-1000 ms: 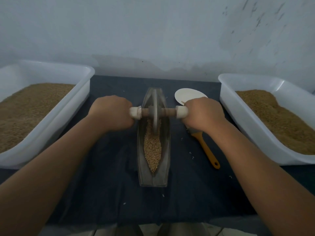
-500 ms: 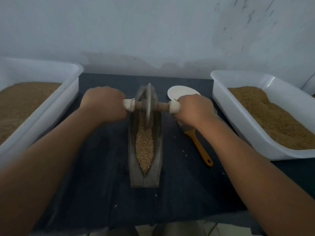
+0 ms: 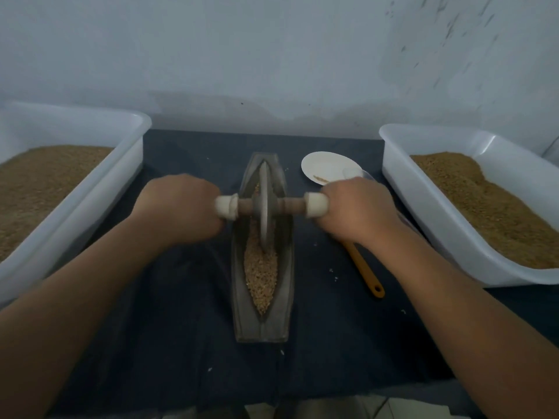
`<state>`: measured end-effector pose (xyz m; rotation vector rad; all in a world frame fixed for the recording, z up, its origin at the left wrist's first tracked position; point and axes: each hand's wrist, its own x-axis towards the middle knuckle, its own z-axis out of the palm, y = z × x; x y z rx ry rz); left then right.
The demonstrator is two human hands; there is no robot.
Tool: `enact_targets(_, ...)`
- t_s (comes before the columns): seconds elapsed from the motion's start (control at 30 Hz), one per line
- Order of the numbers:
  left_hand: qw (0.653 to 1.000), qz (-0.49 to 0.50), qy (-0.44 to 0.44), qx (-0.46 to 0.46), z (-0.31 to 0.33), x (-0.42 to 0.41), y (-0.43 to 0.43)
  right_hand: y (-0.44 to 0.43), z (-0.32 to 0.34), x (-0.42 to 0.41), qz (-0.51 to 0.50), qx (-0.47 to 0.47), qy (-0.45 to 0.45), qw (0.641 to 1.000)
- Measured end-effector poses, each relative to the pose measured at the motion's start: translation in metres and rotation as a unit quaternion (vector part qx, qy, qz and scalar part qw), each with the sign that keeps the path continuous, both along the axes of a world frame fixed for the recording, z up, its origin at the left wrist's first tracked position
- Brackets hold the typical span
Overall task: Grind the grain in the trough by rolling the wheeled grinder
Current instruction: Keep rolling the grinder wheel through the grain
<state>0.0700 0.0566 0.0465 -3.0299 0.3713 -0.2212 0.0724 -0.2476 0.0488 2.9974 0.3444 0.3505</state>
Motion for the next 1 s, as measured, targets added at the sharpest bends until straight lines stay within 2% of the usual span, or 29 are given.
enact_targets(0.17,1.0,0.007,0.011,-0.015,0.01,0.026,-0.008,0.007,-0.004,0.027,-0.039,0.025,-0.021,0.999)
enact_targets(0.27,1.0,-0.024,0.018,0.005,0.008,-0.001,-0.001,-0.003,-0.001,-0.001,0.001,0.02,0.056,0.998)
enact_targets(0.37,0.997,-0.06,-0.033,0.044,-0.001,-0.036,0.012,-0.016,0.006,-0.038,0.05,0.045,0.15,0.986)
enact_targets(0.43,0.995,-0.071,-0.051,0.055,-0.004,-0.043,0.016,-0.019,0.008,-0.047,0.055,0.068,0.182,0.979)
enact_targets(0.5,0.996,-0.061,-0.04,0.048,-0.003,-0.032,0.013,-0.016,0.004,-0.039,0.043,0.055,0.163,0.984)
enact_targets(0.6,0.999,-0.02,-0.036,0.022,0.003,0.008,0.0,-0.004,-0.006,-0.003,-0.009,0.028,0.018,0.999)
enact_targets(0.67,0.999,0.004,-0.047,0.016,0.007,0.031,-0.007,0.005,-0.008,0.019,-0.048,0.036,-0.028,0.998)
enact_targets(0.8,1.0,0.0,-0.024,0.015,0.013,0.032,-0.011,0.009,-0.002,0.028,-0.057,0.023,0.016,0.998)
enact_targets(0.9,1.0,-0.023,-0.003,0.017,0.005,-0.01,0.002,0.0,0.005,-0.011,-0.004,0.024,0.065,0.998)
enact_targets(1.0,0.998,-0.045,-0.037,0.013,-0.005,-0.054,0.017,-0.011,0.014,-0.054,0.045,0.03,0.11,0.992)
